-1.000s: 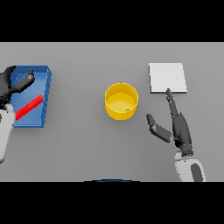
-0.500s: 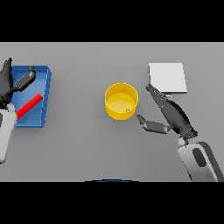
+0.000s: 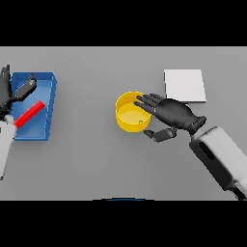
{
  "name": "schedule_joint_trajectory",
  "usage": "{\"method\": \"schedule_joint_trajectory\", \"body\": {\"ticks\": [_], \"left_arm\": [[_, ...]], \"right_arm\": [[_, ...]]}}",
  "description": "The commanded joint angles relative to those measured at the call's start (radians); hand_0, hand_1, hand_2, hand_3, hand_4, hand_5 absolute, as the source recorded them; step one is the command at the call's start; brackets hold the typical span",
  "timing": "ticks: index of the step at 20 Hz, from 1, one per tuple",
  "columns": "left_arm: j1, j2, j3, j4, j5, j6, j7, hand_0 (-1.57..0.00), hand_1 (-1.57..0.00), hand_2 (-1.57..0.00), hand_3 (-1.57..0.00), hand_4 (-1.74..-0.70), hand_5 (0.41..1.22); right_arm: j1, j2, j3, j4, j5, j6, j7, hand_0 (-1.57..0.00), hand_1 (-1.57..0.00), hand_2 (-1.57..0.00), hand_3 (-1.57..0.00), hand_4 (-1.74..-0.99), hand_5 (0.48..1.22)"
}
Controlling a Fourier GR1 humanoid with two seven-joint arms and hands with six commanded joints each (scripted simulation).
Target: Pick up the red beaker and tilt it to pour out 1 green nut into yellow bowl. Pick up the yellow bowl and place it on the metallic measuring scale.
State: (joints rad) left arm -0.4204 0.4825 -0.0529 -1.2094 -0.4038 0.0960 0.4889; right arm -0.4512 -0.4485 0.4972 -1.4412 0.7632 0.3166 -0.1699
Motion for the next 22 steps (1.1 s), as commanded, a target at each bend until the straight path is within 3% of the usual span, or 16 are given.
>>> {"method": "schedule_joint_trajectory", "body": {"ticks": [1,5,13,22], "left_arm": [[0.005,0.004,0.000,-0.001,-0.001,-0.002,0.002,0.00,0.00,0.00,0.00,-0.74,0.702],[0.004,0.011,0.011,0.003,0.014,-0.012,-0.008,0.00,0.00,0.00,0.00,-0.75,0.707],[0.001,0.006,0.005,0.006,0.007,-0.003,-0.019,0.00,0.00,0.00,0.00,-0.74,0.699],[0.014,0.027,0.019,-0.001,0.017,-0.015,-0.010,0.00,0.00,0.00,0.00,-0.74,0.697]], "right_arm": [[-0.019,-0.014,0.027,0.015,0.028,0.013,-0.019,0.00,0.00,0.00,0.00,-1.223,0.703],[-0.101,0.000,0.095,0.100,0.076,0.060,-0.046,0.00,0.00,0.00,0.00,-1.215,0.717],[-0.225,0.077,0.169,0.251,0.116,0.117,-0.040,0.00,0.00,0.00,0.00,-1.255,0.733],[-0.278,0.117,0.205,0.365,0.128,0.168,-0.040,0.00,0.00,0.00,-0.03,-1.282,0.749]]}}
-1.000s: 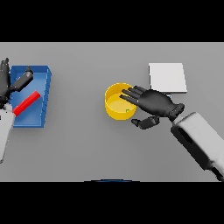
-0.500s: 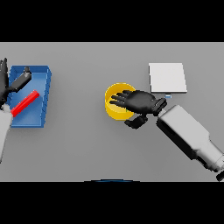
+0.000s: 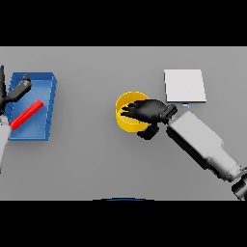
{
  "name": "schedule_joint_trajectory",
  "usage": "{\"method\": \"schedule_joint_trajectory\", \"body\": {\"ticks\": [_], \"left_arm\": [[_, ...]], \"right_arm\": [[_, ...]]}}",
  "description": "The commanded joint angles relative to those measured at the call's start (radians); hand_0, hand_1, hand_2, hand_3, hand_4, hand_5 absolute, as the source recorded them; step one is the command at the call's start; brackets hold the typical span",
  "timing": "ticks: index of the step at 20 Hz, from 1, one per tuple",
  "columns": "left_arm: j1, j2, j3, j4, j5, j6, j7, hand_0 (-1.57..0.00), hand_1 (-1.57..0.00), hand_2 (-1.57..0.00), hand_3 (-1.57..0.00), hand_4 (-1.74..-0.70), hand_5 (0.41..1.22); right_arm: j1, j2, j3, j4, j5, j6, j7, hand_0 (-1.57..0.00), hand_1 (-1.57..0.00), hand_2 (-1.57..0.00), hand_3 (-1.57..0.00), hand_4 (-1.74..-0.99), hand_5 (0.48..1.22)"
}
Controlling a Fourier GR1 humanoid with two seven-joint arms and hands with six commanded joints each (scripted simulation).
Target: Pick up the red beaker and tilt it to pour out 1 green nut into yellow bowl. Pick up the yellow bowl and place it on the metallic measuring scale.
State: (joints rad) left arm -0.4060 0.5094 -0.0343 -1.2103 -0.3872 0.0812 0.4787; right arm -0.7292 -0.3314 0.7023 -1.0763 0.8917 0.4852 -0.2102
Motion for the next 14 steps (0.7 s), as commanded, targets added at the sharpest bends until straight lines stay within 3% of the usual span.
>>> {"method": "schedule_joint_trajectory", "body": {"ticks": [1,4,5,6,8,10,12,14], "left_arm": [[-0.003,0.001,0.001,0.001,0.001,0.000,-0.005,0.00,0.00,0.00,0.00,-0.74,0.697],[-0.007,-0.006,-0.002,0.009,0.000,0.005,-0.015,0.00,0.00,0.00,0.00,-0.75,0.701],[-0.008,-0.003,-0.001,0.009,-0.001,0.004,-0.012,0.00,0.00,0.00,0.00,-0.75,0.701],[-0.006,-0.007,-0.003,0.004,0.000,0.004,-0.016,0.00,0.00,0.00,0.00,-0.75,0.700],[-0.013,-0.007,-0.001,0.024,-0.001,0.006,-0.016,0.00,0.00,0.00,0.00,-0.76,0.704],[-0.022,-0.014,-0.005,0.025,-0.005,0.009,-0.007,0.00,0.00,0.00,0.00,-0.76,0.701],[-0.012,-0.009,-0.008,0.011,-0.007,0.007,-0.015,0.00,0.00,0.00,0.00,-0.75,0.698],[-0.009,-0.006,-0.010,0.021,-0.011,0.006,-0.028,0.00,0.00,0.00,0.00,-0.75,0.692]], "right_arm": [[-0.005,0.012,-0.001,0.007,-0.002,0.008,0.015,0.00,0.00,-0.01,-0.05,-1.285,0.753],[0.013,0.016,-0.012,0.003,-0.016,0.042,0.060,-0.03,-0.04,-0.07,-0.14,-1.302,0.805],[0.014,0.008,-0.011,-0.005,-0.016,0.049,0.056,-0.16,-0.14,-0.15,-0.18,-1.321,0.839],[0.007,0.012,-0.008,0.006,-0.015,0.047,0.041,-0.44,-0.42,-0.38,-0.24,-1.351,0.915],[0.019,-0.005,-0.010,-0.017,-0.027,0.061,0.008,-0.85,-0.84,-0.81,-0.40,-1.463,1.025],[0.010,0.001,-0.008,-0.008,-0.033,0.078,0.016,-1.11,-1.10,-1.08,-0.71,-1.557,1.096],[-0.002,0.004,-0.003,-0.001,-0.038,0.091,0.017,-1.28,-1.27,-1.18,-1.01,-1.623,1.141],[-0.001,-0.004,-0.004,-0.007,-0.049,0.095,0.012,-1.38,-1.38,-1.23,-1.21,-1.666,1.170]]}}
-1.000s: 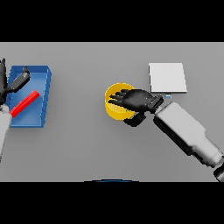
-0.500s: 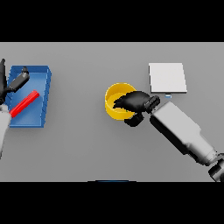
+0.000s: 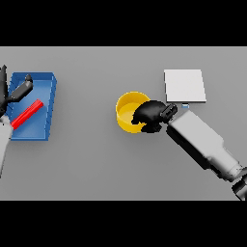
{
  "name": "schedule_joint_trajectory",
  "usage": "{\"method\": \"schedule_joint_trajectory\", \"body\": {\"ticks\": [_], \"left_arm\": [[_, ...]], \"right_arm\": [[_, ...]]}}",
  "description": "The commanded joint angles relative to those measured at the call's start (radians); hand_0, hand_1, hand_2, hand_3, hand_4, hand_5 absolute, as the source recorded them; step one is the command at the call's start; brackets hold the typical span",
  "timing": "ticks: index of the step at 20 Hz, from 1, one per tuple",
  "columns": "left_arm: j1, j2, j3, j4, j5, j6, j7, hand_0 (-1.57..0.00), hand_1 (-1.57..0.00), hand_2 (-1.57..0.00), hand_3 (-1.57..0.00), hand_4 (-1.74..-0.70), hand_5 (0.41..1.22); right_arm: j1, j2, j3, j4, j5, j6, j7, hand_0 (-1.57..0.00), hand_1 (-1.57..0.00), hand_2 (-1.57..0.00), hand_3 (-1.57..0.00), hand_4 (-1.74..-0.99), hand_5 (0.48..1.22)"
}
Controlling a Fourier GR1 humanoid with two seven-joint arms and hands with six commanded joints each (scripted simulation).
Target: Pick up the red beaker and tilt it to pour out 1 green nut into yellow bowl. Pick up the yellow bowl and place it on the metallic measuring scale.
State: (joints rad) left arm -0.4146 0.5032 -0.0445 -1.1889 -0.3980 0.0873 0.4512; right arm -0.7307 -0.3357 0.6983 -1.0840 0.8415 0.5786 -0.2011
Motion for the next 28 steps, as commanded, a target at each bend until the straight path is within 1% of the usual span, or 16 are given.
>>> {"method": "schedule_joint_trajectory", "body": {"ticks": [1,3,4,6,7,8,11,12,13,15,17,18,20,22,24,28], "left_arm": [[-0.008,0.006,0.006,0.003,0.001,0.001,0.008,0.00,0.00,0.00,0.00,-0.74,0.690],[-0.005,0.001,-0.002,-0.006,-0.003,-0.001,0.010,0.00,0.00,0.00,0.00,-0.74,0.689],[0.003,0.003,0.000,-0.017,0.001,-0.003,0.003,0.00,0.00,0.00,0.00,-0.74,0.688],[-0.003,0.000,-0.004,-0.023,-0.004,-0.001,0.021,0.00,0.00,0.00,0.00,-0.73,0.685],[0.005,-0.001,-0.003,-0.020,-0.004,0.002,0.023,0.00,0.00,0.00,0.00,-0.73,0.685],[0.001,0.000,-0.002,-0.014,-0.005,0.002,0.023,0.00,0.00,0.00,0.00,-0.73,0.687],[-0.002,0.009,0.000,-0.018,-0.005,-0.001,0.011,0.00,0.00,0.00,0.00,-0.73,0.692],[0.002,0.017,0.004,-0.021,0.001,-0.011,0.008,0.00,0.00,0.00,0.00,-0.74,0.690],[0.003,0.012,0.000,-0.024,-0.002,-0.005,0.001,0.00,0.00,0.00,0.00,-0.74,0.695],[-0.009,0.003,-0.005,-0.020,-0.007,-0.002,0.016,0.00,0.00,0.00,0.00,-0.74,0.696],[-0.001,0.007,-0.002,-0.029,-0.007,0.002,0.006,0.00,0.00,0.00,0.00,-0.74,0.697],[-0.009,0.010,0.002,-0.012,-0.003,-0.002,0.008,0.00,0.00,0.00,0.00,-0.74,0.697],[-0.008,0.007,0.007,-0.014,0.004,-0.001,0.004,0.00,0.00,0.00,0.00,-0.75,0.697],[-0.001,0.018,0.006,-0.026,0.001,-0.009,0.019,0.00,0.00,0.00,0.00,-0.74,0.702],[-0.008,0.019,0.004,-0.028,-0.004,-0.009,0.027,0.00,0.00,0.00,0.00,-0.74,0.708],[-0.006,0.022,0.007,-0.038,-0.001,-0.014,0.031,0.00,0.00,0.00,0.00,-0.74,0.708]], "right_arm": [[0.002,-0.003,0.004,0.005,0.001,-0.015,-0.008,-1.42,-1.42,-1.25,-1.27,-1.681,1.180],[0.009,-0.005,0.004,-0.016,-0.012,-0.012,0.024,-1.47,-1.47,-1.28,-1.37,-1.702,1.195],[0.012,-0.009,0.000,-0.017,-0.021,-0.019,0.017,-1.49,-1.49,-1.29,-1.39,-1.710,1.200],[0.015,-0.020,0.003,-0.041,-0.028,-0.013,0.019,-1.52,-1.52,-1.30,-1.40,-1.721,1.208],[0.013,-0.033,0.003,-0.054,-0.029,-0.012,0.001,-1.53,-1.53,-1.31,-1.40,-1.725,1.210],[0.010,-0.038,-0.004,-0.066,-0.032,-0.010,0.009,-1.54,-1.54,-1.33,-1.38,-1.728,1.212],[-0.001,-0.045,-0.032,-0.122,-0.054,0.038,0.070,-1.55,-1.55,-1.39,-1.29,-1.735,1.217],[-0.017,-0.060,-0.042,-0.123,-0.057,0.038,0.054,-1.56,-1.56,-1.40,-1.27,-1.736,1.217],[-0.015,-0.074,-0.054,-0.149,-0.061,0.051,0.073,-1.56,-1.56,-1.41,-1.25,-1.737,1.218],[-0.028,-0.088,-0.076,-0.172,-0.065,0.049,0.086,-1.56,-1.56,-1.41,-1.26,-1.738,1.219],[-0.029,-0.100,-0.097,-0.186,-0.068,0.046,0.103,-1.57,-1.57,-1.44,-1.26,-1.739,1.220],[-0.028,-0.105,-0.106,-0.188,-0.072,0.044,0.103,-1.57,-1.57,-1.44,-1.27,-1.740,1.220],[-0.017,-0.113,-0.121,-0.180,-0.076,0.028,0.098,-1.57,-1.57,-1.44,-1.38,-1.740,1.220],[-0.017,-0.133,-0.152,-0.186,-0.087,0.035,0.120,-1.57,-1.57,-1.47,-1.31,-1.740,1.220],[-0.026,-0.158,-0.181,-0.172,-0.087,0.012,0.113,-1.57,-1.57,-1.49,-1.26,-1.741,1.221],[-0.062,-0.198,-0.233,-0.071,-0.069,-0.060,0.097,-1.57,-1.57,-1.54,-1.21,-1.741,1.221]]}}
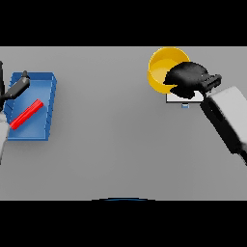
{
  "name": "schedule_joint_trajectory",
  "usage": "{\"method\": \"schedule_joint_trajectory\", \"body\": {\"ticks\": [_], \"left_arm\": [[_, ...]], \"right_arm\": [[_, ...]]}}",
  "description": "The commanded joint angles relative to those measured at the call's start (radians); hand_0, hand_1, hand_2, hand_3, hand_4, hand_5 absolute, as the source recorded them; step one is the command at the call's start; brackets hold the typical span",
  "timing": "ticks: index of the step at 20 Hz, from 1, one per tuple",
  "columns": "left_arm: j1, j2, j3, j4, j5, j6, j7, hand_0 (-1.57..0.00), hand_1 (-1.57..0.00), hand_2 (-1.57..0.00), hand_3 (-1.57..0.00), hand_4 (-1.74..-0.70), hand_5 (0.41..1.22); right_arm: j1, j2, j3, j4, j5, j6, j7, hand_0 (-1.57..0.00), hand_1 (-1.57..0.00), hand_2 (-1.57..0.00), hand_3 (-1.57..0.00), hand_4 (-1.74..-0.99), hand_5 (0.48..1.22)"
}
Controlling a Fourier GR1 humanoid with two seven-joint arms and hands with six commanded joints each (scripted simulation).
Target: Pick up the red beaker and tilt it to pour out 1 green nut into yellow bowl. Pick up the yellow bowl and place it on the metallic measuring scale.
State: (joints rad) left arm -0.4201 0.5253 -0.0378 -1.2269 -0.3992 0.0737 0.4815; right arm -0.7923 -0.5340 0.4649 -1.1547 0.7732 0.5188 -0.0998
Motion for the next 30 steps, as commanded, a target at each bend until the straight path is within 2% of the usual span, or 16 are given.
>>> {"method": "schedule_joint_trajectory", "body": {"ticks": [1,4,6,9,11,13,15,17,20,21,22,23,25,26,28,30], "left_arm": [[0.000,-0.005,-0.002,-0.001,-0.001,0.001,0.006,0.00,0.00,0.00,0.00,-0.74,0.706],[-0.002,-0.003,0.000,-0.001,-0.003,0.003,0.011,0.00,0.00,0.00,0.00,-0.73,0.697],[0.013,0.000,0.004,-0.007,0.006,-0.003,0.004,0.00,0.00,0.00,0.00,-0.73,0.691],[0.010,0.002,0.003,-0.005,0.003,-0.004,0.001,0.00,0.00,0.00,0.00,-0.72,0.684],[-0.002,0.005,0.008,0.001,0.005,-0.006,0.009,0.00,0.00,0.00,0.00,-0.72,0.681],[0.010,0.000,0.001,-0.001,-0.001,-0.004,0.008,0.00,0.00,0.00,0.00,-0.72,0.681],[0.008,0.008,0.007,0.004,0.001,-0.006,0.010,0.00,0.00,0.00,0.00,-0.72,0.678],[0.013,-0.002,0.004,-0.003,0.000,0.002,0.004,0.00,0.00,0.00,0.00,-0.73,0.675],[0.000,-0.003,-0.004,0.006,-0.013,0.005,0.012,0.00,0.00,0.00,0.00,-0.72,0.671],[0.002,-0.002,-0.004,0.003,-0.010,0.001,0.007,0.00,0.00,0.00,0.00,-0.72,0.669],[-0.001,-0.002,-0.005,0.012,-0.012,0.002,0.006,0.00,0.00,0.00,0.00,-0.72,0.668],[-0.009,0.000,-0.005,0.022,-0.013,-0.001,0.005,0.00,0.00,0.00,0.00,-0.72,0.667],[-0.014,-0.003,-0.005,0.022,-0.016,0.004,0.011,0.00,0.00,0.00,0.00,-0.72,0.671],[-0.005,0.000,-0.004,0.015,-0.009,-0.004,0.008,0.00,0.00,0.00,0.00,-0.72,0.671],[-0.008,-0.004,-0.003,0.018,-0.010,0.002,0.006,0.00,0.00,0.00,0.00,-0.72,0.668],[0.000,-0.004,-0.007,0.010,-0.012,0.001,0.004,0.00,0.00,0.00,0.00,-0.72,0.666]], "right_arm": [[-0.009,-0.004,-0.007,0.030,0.004,-0.014,-0.010,-1.57,-1.57,-1.54,-1.20,-1.741,1.221],[-0.019,-0.024,-0.036,0.112,0.005,-0.057,-0.048,-1.57,-1.57,-1.50,-1.18,-1.741,1.221],[-0.012,-0.023,-0.047,0.177,0.018,-0.098,-0.052,-1.57,-1.57,-1.51,-1.18,-1.741,1.221],[-0.026,-0.014,-0.053,0.277,0.041,-0.157,-0.078,-1.57,-1.57,-1.46,-1.26,-1.741,1.221],[-0.028,0.000,-0.058,0.333,0.048,-0.182,-0.070,-1.57,-1.57,-1.42,-1.31,-1.741,1.221],[-0.040,0.000,-0.069,0.385,0.045,-0.196,-0.094,-1.57,-1.57,-1.40,-1.36,-1.741,1.221],[-0.029,0.009,-0.069,0.392,0.042,-0.201,-0.090,-1.57,-1.57,-1.40,-1.35,-1.741,1.221],[-0.037,0.014,-0.072,0.439,0.043,-0.224,-0.130,-1.57,-1.57,-1.36,-1.34,-1.741,1.221],[-0.032,0.029,-0.076,0.463,0.037,-0.239,-0.146,-1.56,-1.57,-1.34,-1.44,-1.741,1.221],[-0.034,0.033,-0.078,0.478,0.036,-0.246,-0.152,-1.50,-1.57,-1.33,-1.46,-1.741,1.221],[-0.042,0.036,-0.079,0.476,0.035,-0.240,-0.137,-1.46,-1.57,-1.34,-1.45,-1.741,1.221],[-0.049,0.041,-0.076,0.491,0.041,-0.246,-0.142,-1.45,-1.50,-1.38,-1.39,-1.734,1.221],[-0.057,0.037,-0.086,0.492,0.029,-0.228,-0.153,-1.49,-1.48,-1.45,-1.10,-1.737,1.221],[-0.051,0.037,-0.087,0.485,0.029,-0.223,-0.144,-1.44,-1.34,-1.29,-0.99,-1.688,1.221],[-0.043,0.039,-0.080,0.465,0.034,-0.217,-0.132,-0.99,-0.88,-0.92,-0.80,-1.629,1.080],[-0.052,0.035,-0.065,0.470,0.051,-0.204,-0.127,-0.63,-0.56,-0.66,-0.66,-1.593,0.987]]}}
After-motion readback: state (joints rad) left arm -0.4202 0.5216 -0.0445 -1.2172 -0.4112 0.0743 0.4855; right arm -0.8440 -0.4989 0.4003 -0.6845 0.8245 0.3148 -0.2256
